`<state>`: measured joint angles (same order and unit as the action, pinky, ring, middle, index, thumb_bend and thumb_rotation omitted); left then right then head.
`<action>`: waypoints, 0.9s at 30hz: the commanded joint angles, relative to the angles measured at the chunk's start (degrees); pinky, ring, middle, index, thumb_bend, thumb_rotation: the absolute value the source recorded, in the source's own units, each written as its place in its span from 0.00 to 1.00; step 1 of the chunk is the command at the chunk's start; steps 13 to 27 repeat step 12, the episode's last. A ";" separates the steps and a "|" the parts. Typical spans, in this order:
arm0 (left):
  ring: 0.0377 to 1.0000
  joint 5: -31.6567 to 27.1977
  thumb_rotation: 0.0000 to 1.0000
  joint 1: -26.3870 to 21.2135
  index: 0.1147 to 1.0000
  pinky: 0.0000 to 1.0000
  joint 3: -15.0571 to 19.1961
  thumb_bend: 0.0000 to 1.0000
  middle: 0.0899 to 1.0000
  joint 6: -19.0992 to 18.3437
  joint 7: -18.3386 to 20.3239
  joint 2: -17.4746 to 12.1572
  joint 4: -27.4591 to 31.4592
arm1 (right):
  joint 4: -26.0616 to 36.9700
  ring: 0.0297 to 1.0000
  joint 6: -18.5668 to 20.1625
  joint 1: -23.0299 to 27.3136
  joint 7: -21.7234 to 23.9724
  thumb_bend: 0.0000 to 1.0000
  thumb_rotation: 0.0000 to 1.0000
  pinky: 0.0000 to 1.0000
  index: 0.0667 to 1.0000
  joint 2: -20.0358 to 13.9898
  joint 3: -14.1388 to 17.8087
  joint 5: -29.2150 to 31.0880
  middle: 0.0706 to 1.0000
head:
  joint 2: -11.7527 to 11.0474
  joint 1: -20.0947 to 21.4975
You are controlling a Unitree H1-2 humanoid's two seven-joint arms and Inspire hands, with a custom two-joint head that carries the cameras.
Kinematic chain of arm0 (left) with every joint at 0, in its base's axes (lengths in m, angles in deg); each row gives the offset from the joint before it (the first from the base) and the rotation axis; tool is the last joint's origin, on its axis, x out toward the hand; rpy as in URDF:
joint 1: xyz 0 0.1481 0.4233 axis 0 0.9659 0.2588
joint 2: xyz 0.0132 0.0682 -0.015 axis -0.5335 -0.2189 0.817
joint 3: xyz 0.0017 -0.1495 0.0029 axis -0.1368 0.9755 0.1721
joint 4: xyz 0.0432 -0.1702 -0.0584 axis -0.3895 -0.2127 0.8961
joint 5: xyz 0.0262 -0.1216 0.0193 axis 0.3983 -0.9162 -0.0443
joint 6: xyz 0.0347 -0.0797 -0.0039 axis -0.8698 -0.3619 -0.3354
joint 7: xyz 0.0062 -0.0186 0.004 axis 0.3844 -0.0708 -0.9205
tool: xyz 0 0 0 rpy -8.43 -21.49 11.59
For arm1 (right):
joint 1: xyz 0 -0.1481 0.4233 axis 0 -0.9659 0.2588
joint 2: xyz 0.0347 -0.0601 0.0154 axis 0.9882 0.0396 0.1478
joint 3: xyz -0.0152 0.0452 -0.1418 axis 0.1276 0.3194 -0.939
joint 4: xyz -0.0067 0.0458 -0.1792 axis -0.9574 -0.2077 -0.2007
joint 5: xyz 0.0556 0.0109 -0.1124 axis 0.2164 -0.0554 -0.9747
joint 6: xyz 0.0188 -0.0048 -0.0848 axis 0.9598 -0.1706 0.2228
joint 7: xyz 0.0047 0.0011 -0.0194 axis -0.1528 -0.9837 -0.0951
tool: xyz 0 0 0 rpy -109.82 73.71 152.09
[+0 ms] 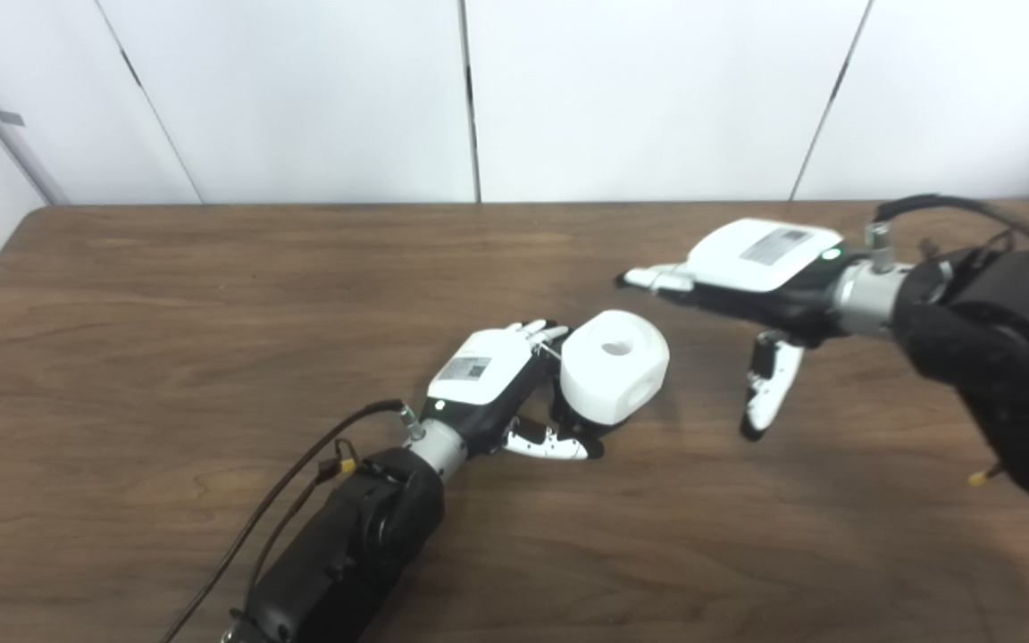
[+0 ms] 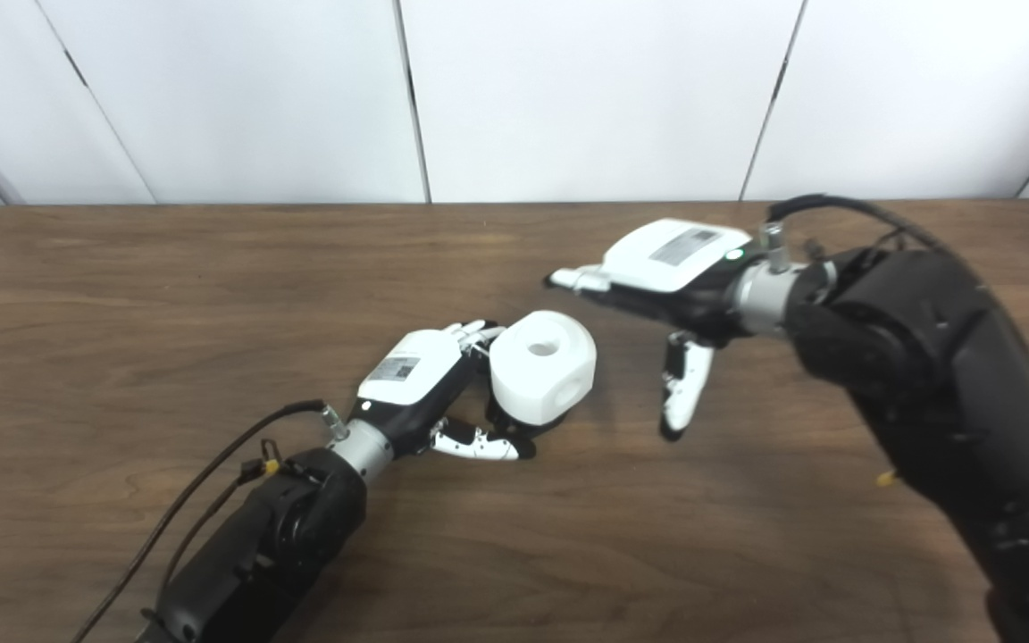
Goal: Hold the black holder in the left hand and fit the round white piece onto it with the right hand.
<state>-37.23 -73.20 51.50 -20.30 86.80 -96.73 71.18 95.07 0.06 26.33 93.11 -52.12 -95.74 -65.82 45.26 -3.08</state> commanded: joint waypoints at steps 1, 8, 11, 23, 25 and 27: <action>0.95 2.11 0.07 0.54 0.42 0.92 -0.43 0.52 0.90 -1.45 1.73 -1.32 -2.62 | 0.73 0.87 -0.26 0.98 -5.17 0.98 0.21 0.76 1.00 -1.06 2.71 -0.75 0.92 | -0.09 0.15; 0.93 1.86 0.07 0.88 0.41 0.91 -0.18 0.53 0.89 -0.96 1.22 -1.55 -2.58 | -2.93 0.73 -0.97 -4.58 -23.43 0.87 0.12 0.54 0.92 1.89 9.15 -4.37 0.80 | -0.45 0.63; 0.93 1.49 0.07 1.05 0.41 0.91 0.08 0.52 0.89 -0.82 1.37 -1.70 -2.51 | -4.10 0.68 0.64 -7.04 -30.19 0.79 0.07 0.50 0.85 5.05 12.19 -4.62 0.76 | -0.72 0.84; 0.94 1.30 0.07 1.13 0.42 0.92 0.23 0.52 0.89 -0.86 1.48 -1.74 -2.35 | -4.53 0.67 1.30 -8.15 -33.35 0.78 0.06 0.50 0.81 6.66 13.50 -4.89 0.75 | -0.72 0.84; 0.94 1.30 0.07 1.13 0.42 0.92 0.23 0.52 0.89 -0.86 1.48 -1.74 -2.35 | -4.53 0.67 1.30 -8.15 -33.35 0.78 0.06 0.50 0.81 6.66 13.50 -4.89 0.75 | -0.72 0.84; 0.94 1.30 0.07 1.13 0.42 0.92 0.23 0.52 0.89 -0.86 1.48 -1.74 -2.35 | -4.53 0.67 1.30 -8.15 -33.35 0.78 0.06 0.50 0.81 6.66 13.50 -4.89 0.75 | -0.72 0.84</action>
